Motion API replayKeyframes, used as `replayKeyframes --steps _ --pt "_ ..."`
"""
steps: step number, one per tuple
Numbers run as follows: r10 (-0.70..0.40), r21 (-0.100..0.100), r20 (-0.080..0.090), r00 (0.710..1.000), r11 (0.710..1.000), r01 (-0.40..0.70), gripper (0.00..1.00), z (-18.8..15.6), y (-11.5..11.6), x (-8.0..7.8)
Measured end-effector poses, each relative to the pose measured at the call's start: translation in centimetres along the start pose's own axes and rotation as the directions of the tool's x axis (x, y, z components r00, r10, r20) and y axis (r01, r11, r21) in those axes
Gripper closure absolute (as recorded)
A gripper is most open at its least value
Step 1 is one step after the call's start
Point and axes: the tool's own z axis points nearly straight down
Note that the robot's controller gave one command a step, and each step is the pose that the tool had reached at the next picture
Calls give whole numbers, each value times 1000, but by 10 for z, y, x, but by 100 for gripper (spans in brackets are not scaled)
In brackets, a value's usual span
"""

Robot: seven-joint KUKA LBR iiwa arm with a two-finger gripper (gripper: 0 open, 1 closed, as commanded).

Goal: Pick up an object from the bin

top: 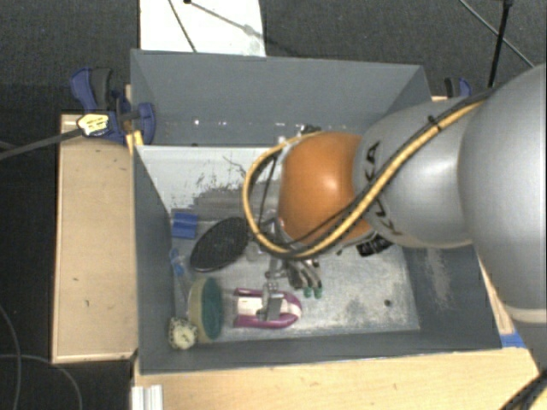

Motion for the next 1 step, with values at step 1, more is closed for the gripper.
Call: replayKeyframes --steps 1 --pt "38 3 -1 999 999 -38 0 58 -12 10"
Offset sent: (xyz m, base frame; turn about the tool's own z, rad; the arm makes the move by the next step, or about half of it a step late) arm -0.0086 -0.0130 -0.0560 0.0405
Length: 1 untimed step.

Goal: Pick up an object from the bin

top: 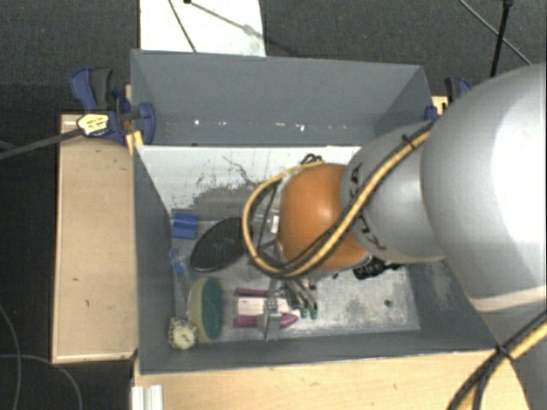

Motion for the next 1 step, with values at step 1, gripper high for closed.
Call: replayKeyframes --steps 1 --pt "4 -1 -4 1000 1000 -4 100 -5 1 0"
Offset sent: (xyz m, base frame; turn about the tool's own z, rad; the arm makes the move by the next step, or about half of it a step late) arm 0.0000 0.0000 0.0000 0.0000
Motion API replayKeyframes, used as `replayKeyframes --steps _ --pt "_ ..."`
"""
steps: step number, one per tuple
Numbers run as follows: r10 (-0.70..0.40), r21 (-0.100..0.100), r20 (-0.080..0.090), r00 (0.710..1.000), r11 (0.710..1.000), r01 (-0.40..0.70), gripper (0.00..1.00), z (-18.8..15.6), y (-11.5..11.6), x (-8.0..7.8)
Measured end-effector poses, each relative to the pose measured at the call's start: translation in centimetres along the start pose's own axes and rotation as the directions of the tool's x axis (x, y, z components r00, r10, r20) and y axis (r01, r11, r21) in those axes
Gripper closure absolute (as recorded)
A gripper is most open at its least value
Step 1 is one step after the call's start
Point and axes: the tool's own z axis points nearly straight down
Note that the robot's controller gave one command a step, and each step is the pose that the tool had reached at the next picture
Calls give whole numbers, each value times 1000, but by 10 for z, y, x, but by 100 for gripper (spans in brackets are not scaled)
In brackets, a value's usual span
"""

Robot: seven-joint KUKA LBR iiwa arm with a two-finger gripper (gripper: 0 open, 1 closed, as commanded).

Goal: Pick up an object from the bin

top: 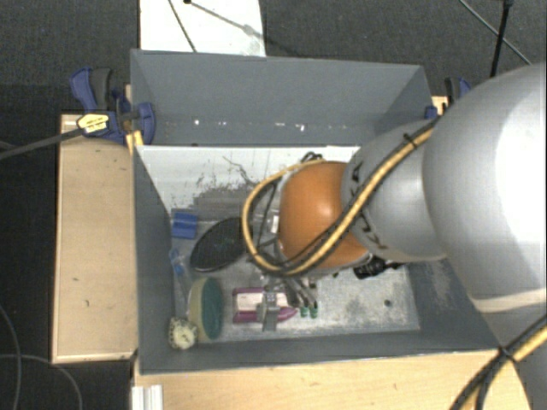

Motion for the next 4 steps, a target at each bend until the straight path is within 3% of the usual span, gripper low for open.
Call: replayKeyframes --steps 1,2,3,4 --pt "98 -7 11 995 995 -98 100 3 -20 -42" --pt "100 -3 17 995 995 -99 0 5 -23 -42" --pt "101 -2 5 995 995 -101 100 4 -22 -40" --pt "143 -4 17 990 990 -143 100 -75 -21 -27"
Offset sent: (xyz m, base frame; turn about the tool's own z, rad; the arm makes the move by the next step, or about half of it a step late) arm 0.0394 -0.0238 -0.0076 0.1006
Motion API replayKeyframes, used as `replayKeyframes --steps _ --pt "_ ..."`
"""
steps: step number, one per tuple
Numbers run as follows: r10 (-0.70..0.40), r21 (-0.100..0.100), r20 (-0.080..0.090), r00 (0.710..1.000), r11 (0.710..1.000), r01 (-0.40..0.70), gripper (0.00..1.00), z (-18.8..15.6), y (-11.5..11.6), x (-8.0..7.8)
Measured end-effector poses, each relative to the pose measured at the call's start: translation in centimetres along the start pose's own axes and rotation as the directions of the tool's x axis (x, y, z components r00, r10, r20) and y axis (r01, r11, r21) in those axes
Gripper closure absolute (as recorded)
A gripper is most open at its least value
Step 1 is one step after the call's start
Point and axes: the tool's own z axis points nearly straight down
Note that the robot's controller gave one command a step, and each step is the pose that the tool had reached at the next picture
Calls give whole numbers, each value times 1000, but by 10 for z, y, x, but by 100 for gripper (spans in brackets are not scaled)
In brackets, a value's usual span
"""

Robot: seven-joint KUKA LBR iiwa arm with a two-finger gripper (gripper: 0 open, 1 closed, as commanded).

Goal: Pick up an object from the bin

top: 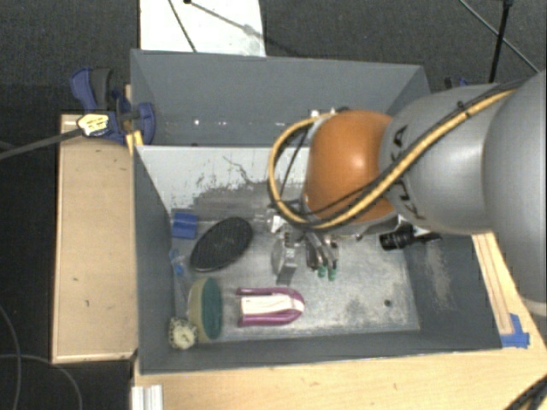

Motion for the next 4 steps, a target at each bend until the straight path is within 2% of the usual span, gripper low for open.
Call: replayKeyframes --steps 1,2,3,4 --pt "120 5 -10 993 993 -120 100 -9 -14 16" --pt "243 6 -9 970 970 -243 100 14 -22 28" --pt "290 8 -9 957 957 -290 100 39 -17 47" --pt "291 6 -7 957 957 -291 0 37 -17 46"
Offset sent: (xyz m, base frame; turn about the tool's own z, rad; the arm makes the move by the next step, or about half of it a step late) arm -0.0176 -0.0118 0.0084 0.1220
